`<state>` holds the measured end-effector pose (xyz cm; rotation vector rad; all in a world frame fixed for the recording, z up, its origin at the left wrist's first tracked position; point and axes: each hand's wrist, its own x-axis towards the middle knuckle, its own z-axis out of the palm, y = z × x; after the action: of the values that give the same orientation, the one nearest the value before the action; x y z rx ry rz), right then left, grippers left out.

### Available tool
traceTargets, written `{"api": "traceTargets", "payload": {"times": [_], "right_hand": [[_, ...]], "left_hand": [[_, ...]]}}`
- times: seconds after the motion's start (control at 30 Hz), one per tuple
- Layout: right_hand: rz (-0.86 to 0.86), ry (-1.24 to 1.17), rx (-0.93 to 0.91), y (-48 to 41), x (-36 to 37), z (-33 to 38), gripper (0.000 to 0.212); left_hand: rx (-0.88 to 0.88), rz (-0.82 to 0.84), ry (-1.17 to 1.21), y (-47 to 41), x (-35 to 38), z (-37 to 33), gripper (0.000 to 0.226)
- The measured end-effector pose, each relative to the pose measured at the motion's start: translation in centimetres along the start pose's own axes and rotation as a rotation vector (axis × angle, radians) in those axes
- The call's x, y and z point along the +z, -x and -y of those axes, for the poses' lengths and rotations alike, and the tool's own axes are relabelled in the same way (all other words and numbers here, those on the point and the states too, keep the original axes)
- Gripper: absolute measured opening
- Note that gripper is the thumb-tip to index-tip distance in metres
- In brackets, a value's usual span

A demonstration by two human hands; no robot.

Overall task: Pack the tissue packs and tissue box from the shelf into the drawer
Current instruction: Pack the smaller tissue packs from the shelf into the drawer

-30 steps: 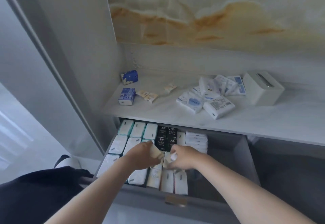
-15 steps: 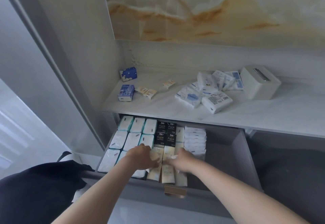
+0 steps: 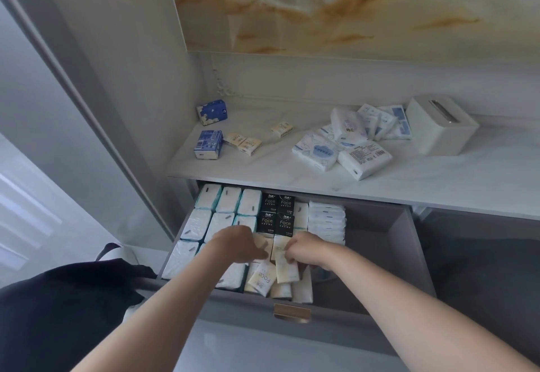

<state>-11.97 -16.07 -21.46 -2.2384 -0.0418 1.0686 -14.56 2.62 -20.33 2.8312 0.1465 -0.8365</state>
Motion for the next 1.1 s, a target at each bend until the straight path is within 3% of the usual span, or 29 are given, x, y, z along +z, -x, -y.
{"api": "traceTargets", "payload": {"times": [0.1,0.27,0.33,0.4,0.63,0.73,0.83,0.9,1.0,1.1], "right_hand": [[0.061,0.059,0.010,0.2,1.0,-0.2,0.017],[0.050,0.129,-0.032,0.3,2.0,-0.3,0.016],[0.041,0.154,-0.035,0.5,1.5,0.0,0.021],[0.019,0.160,-0.046,0.4,1.2,-0.2,0.024],[-0.029,0.275,-0.051,0.0,1.4,-0.6,0.017],[-0.044,0.409,-0.085,-0.3,0.6,-0.7,0.026],[0.003,0.358,-0.102,-0.5,0.7,-0.9,0.041],[0.034,0.390,-0.126,-0.7,1.2,-0.9,0.052],[-0.005,0.487,-0.188,-1.4,1.7,-0.9,0.058],[-0.125,0.498,-0.210,-1.6,0.8,-0.5,0.055]], "left_hand": [[0.117,-0.085,0.112,-0.1,0.2,0.2,0.074],[0.216,-0.185,-0.094,0.3,1.9,-1.4,0.040],[0.191,-0.178,0.022,0.1,2.3,-1.7,0.023],[0.151,-0.132,0.114,-0.5,2.6,-1.5,0.020],[0.213,-0.250,-0.002,-2.1,3.1,-0.3,0.055],[0.229,-0.335,-0.088,-2.7,3.7,0.3,0.061],[0.278,-0.389,-0.061,-2.8,3.7,0.7,0.061],[0.305,-0.308,0.030,-2.8,3.6,1.2,0.068],[0.359,-0.186,-0.090,-2.7,3.5,2.1,0.100],[0.365,-0.172,-0.152,-2.7,3.2,2.5,0.108]]}}
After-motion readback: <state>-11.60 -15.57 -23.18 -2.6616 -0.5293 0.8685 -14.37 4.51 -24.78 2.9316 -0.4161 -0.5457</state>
